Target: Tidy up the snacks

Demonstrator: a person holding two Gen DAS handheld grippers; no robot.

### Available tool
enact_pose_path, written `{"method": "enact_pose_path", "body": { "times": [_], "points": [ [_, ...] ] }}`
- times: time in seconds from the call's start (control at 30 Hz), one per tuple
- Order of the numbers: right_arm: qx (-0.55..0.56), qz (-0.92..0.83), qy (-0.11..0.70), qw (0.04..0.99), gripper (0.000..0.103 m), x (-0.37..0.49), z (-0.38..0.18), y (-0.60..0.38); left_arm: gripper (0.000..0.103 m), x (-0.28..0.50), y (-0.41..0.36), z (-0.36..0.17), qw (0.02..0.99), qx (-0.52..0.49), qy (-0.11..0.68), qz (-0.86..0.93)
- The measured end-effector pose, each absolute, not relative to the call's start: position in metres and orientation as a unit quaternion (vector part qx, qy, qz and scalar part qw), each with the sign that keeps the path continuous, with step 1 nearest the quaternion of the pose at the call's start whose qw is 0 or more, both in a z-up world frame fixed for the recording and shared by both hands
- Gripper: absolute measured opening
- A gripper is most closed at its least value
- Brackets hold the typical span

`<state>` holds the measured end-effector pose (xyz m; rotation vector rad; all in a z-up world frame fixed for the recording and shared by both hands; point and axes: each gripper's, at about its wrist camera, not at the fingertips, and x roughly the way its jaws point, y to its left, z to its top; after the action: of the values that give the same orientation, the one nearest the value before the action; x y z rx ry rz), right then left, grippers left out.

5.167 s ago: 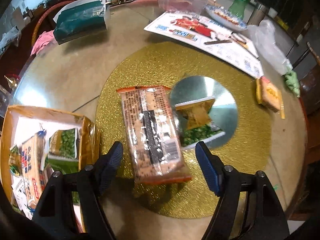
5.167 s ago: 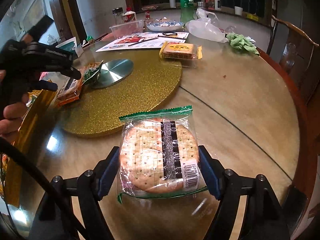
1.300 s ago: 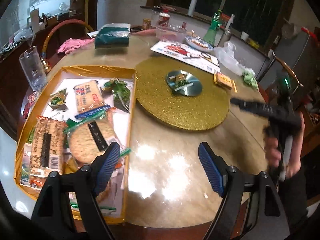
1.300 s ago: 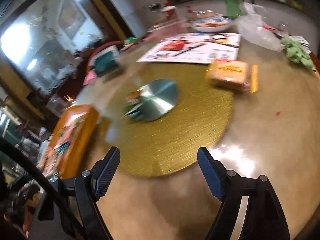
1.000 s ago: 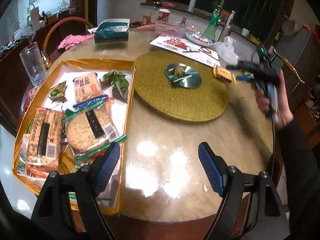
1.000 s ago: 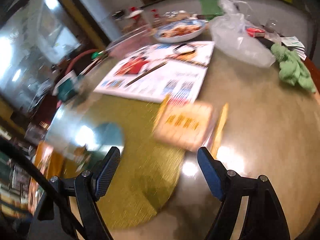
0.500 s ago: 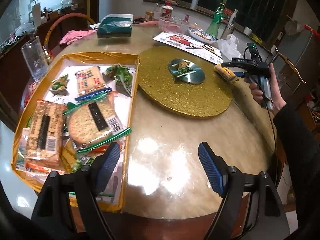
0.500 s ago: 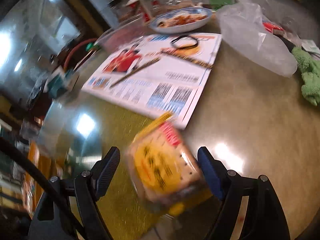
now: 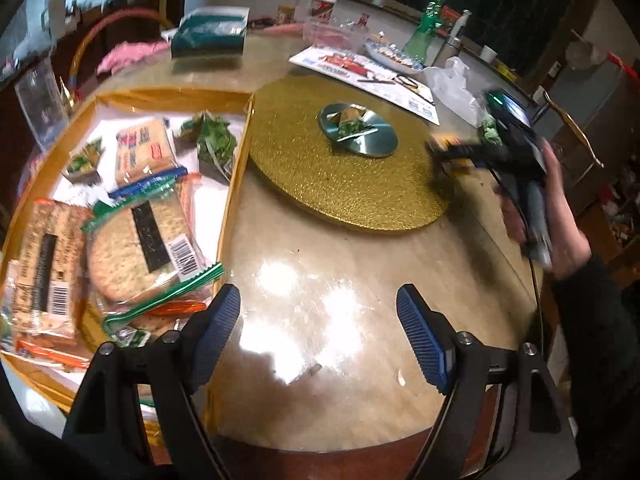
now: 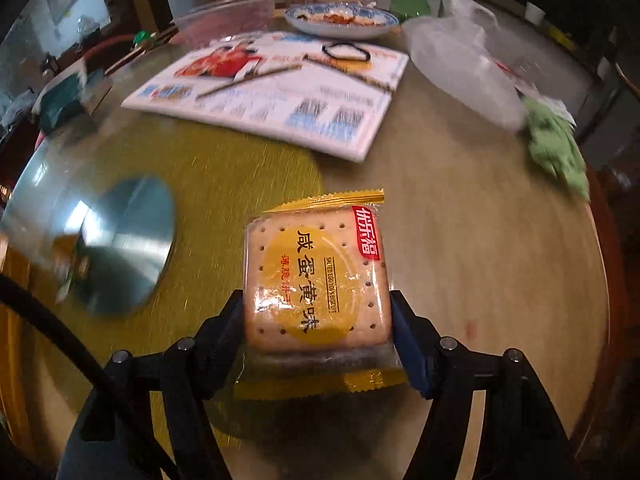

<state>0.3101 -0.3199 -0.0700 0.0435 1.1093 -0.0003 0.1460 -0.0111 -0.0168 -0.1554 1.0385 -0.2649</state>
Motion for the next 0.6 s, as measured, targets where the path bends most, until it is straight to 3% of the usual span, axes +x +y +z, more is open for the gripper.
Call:
{"method": "enact_pose_path", "body": {
  "times": [0.3, 0.6],
  "points": [
    [0.075, -0.075, 0.493, 0.864, 0.069, 0.167, -0.074, -0.302, 0.081, 0.176, -0.037, -0.029, 0.836, -0.077, 0.526, -0.135],
    [0.091, -0.138, 0.426, 0.889, 0.069, 0.136, -0.079, -0.298, 0.081, 0.245, -0.082, -0.033, 0.828, -0.032, 0.548, -0.118]
  ]
}}
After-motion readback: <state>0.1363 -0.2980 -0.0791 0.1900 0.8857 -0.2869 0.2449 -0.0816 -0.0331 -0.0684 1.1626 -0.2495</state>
